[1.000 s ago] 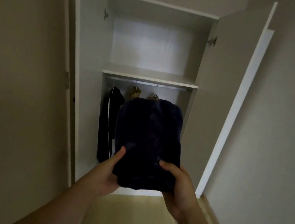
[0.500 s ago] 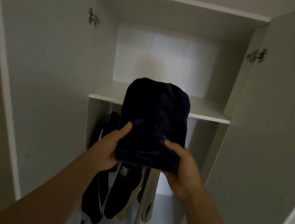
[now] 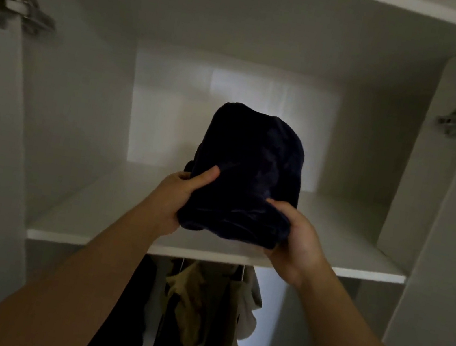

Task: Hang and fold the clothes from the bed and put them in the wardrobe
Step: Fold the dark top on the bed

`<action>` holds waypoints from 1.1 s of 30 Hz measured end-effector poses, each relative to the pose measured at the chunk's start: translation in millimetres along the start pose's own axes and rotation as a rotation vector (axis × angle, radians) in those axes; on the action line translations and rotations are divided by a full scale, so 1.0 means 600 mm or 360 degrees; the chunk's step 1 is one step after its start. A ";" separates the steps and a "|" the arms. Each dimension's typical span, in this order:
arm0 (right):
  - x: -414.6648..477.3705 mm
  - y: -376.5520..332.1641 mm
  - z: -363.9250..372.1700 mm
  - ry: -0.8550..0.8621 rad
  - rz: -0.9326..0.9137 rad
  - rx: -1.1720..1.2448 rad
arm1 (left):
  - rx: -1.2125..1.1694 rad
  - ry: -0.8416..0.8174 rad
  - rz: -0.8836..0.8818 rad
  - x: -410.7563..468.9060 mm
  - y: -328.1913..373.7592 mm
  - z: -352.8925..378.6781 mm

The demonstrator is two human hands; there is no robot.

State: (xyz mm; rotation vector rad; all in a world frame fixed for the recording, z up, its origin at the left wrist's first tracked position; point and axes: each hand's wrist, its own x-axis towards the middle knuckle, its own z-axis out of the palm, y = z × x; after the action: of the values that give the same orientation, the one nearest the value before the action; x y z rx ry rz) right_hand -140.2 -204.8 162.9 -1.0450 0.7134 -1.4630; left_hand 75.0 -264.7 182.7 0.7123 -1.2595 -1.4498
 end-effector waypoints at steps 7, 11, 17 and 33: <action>0.204 -0.017 -0.023 -0.0079 0.0062 -0.0297 | 0.0027 0.0232 0.0029 0.174 0.016 -0.025; 0.305 -0.041 -0.025 0.0062 -0.0020 -0.0515 | 0.0157 0.0460 0.0234 0.282 0.031 -0.029; 0.409 -0.009 -0.048 0.0142 -0.0008 -0.1151 | 0.1258 0.0586 0.0269 0.390 -0.039 -0.072; 0.582 -0.046 0.010 -0.0284 0.0019 -0.2533 | 0.2088 -0.0056 0.0343 0.542 0.018 -0.092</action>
State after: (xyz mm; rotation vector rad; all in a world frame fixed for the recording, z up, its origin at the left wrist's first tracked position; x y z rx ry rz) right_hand -132.9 -540.2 263.0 -2.2479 1.8053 -0.5253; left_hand 36.4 -588.0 238.5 1.3081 -2.1974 -0.2918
